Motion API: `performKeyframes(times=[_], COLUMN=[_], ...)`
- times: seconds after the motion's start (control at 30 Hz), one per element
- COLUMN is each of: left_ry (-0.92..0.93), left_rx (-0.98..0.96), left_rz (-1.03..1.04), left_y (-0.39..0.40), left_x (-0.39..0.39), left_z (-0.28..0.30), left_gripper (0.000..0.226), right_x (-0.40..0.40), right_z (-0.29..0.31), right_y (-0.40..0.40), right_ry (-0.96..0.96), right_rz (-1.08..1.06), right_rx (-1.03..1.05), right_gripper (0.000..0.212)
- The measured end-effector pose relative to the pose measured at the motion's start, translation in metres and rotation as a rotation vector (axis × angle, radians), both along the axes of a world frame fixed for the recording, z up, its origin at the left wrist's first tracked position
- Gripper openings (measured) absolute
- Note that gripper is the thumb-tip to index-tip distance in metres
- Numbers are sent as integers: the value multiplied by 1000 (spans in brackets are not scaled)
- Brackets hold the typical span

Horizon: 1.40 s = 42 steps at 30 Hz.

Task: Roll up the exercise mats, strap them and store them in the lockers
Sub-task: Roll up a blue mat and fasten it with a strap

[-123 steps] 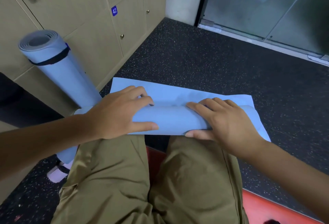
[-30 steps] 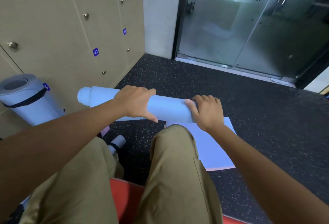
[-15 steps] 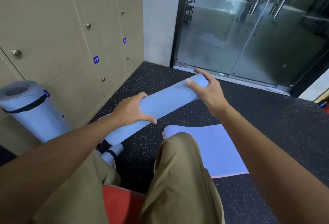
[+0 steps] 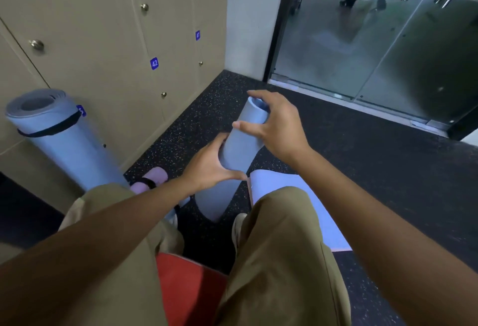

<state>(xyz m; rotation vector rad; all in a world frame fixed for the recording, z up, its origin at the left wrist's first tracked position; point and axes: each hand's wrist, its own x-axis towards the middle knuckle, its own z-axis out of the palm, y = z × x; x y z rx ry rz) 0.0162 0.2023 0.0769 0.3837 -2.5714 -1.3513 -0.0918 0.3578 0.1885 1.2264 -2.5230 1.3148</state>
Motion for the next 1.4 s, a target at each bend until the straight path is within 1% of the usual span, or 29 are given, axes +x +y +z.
performKeyframes(times=[0.1, 0.2, 0.3, 0.4, 0.47, 0.6, 0.67, 0.77, 0.83, 0.93, 1.03, 1.17, 1.27, 1.33, 1.4], left_ry=[-10, -39, -101, -127, -144, -150, -156, -188, -220, -251, -265, -325, -348, -335, -312], left_rx=[60, 96, 90, 137, 183, 243, 268, 298, 314, 315, 306, 260, 245, 241, 256], left_rz=[2, 50, 99, 155, 169, 150, 141, 139, 138, 121, 106, 108, 109, 119, 149], left_y=[-1, -9, -19, -31, -41, -55, -59, -62, -63, -64, -65, -61, -59, -58, -58], left_x=[-4, -10, -19, -26, -31, -37, -37, -34, -30, -23, -12, 2, 9, 8, 0], left_z=[-13, -36, -65, -95, -112, -136, -150, -174, -187, -211, -237, -256, -270, -275, -275], left_gripper=[103, 104, 106, 100, 94, 99, 103, 92, 95, 110, 117, 115, 119, 116, 110], right_x=[-2, -6, -10, -19, -27, -42, -49, -55, -57, -58, -56, -50, -42, -39, -41], right_z=[-19, -41, -69, -97, -113, -136, -147, -165, -177, -192, -208, -233, -249, -253, -247], right_y=[-9, -22, -39, -56, -65, -78, -82, -86, -89, -90, -89, -89, -90, -91, -95], right_ry=[-23, -23, -57, -40, -17, 73, 81, 77, 75, 88, 99, 121, 149, 192, 213], right_rz=[21, 44, 123, 221, 279, 366, 409, 465, 502, 565, 623, 659, 698, 682, 656], right_rx=[36, 74, 122, 170, 246, 386, 456, 532, 576, 657, 715, 840, 889, 876, 819], right_gripper=[73, 73, 74, 74, 75, 77, 79, 83, 86, 89, 90, 92, 91, 87, 84])
